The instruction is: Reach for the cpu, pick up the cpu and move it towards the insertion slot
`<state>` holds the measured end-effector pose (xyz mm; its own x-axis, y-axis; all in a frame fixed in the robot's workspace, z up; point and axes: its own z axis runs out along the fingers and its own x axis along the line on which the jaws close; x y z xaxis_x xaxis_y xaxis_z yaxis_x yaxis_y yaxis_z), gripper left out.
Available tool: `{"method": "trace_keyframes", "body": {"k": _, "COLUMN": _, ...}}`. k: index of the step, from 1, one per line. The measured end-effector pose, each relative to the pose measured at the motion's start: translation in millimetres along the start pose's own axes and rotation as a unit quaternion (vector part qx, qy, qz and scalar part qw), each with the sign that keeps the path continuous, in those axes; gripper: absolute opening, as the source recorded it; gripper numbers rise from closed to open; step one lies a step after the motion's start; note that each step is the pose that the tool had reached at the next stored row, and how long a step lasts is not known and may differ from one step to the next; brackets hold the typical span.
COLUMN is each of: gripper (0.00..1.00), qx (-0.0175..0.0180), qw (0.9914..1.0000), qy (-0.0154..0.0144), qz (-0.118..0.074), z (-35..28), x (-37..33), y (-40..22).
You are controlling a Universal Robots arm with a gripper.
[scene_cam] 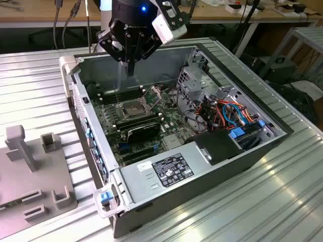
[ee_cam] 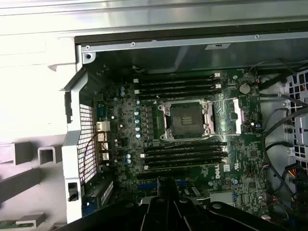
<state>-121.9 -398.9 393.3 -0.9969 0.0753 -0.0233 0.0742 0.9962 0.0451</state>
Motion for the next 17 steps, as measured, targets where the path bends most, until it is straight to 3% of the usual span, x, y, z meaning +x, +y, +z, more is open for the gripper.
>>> {"method": "trace_keyframes", "body": {"k": 6, "gripper": 0.11, "qx": 0.0, "qw": 1.0, "qy": 0.0, "qz": 0.0, "z": 0.0, "x": 0.7, "y": 0.0}}
{"method": "trace_keyframes", "body": {"k": 17, "gripper": 0.11, "qx": 0.0, "qw": 1.0, "qy": 0.0, "qz": 0.0, "z": -0.3, "x": 13.0, "y": -0.9}}
